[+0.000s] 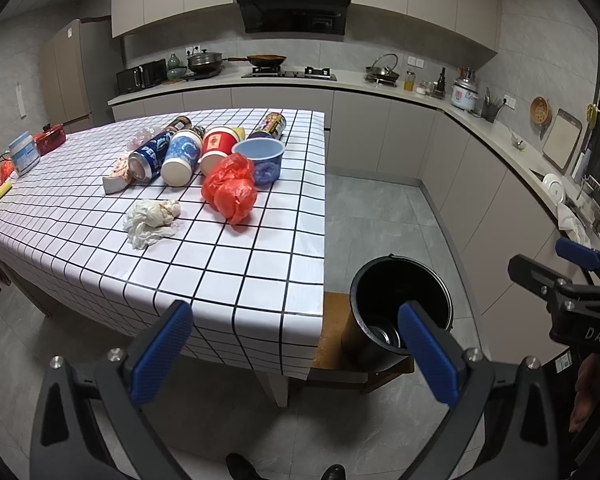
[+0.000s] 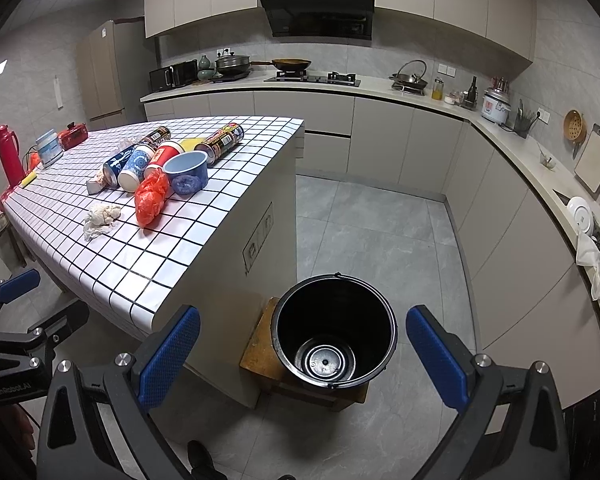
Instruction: Collect trash
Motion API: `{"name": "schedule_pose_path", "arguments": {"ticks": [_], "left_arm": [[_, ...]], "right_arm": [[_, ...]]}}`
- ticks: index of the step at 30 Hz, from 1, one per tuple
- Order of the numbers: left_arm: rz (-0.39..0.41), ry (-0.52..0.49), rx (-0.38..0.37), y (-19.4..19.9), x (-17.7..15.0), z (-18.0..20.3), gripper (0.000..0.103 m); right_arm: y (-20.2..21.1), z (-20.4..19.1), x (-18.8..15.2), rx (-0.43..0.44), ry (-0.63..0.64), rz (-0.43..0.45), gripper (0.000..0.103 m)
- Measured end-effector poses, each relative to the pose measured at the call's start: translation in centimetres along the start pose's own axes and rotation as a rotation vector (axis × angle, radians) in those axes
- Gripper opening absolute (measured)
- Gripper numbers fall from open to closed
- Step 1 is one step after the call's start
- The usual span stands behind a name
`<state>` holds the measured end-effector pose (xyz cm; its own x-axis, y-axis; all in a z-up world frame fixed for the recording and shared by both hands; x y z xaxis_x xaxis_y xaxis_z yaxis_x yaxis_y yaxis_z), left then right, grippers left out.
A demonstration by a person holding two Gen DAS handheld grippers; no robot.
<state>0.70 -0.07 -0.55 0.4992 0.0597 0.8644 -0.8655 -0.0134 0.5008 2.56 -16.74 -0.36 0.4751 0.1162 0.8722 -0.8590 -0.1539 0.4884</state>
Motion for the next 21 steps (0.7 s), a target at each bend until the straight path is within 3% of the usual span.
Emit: {"name": "schedule_pose_path", "arguments": {"ticks": [21], "left_arm": [[-0.003,0.003,-0.009,-0.29,0.03,0.3,0.103]], "right_arm": [[-0.09,0.09,0.3,-0.001,-0.005,0.002,0.103]]}}
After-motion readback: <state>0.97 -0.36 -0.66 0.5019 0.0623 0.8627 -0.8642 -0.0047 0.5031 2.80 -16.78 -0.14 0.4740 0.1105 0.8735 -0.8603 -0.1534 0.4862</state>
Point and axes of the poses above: each gripper's, at about its wrist camera, not at the fingertips, and y roughly against the way its jaws point, z to its right, x to its top, the point moved 1 cm from there along -y, roughly the way its jaws point, and after that the axes turned 14 degrees about z, right-handed, at the moved point
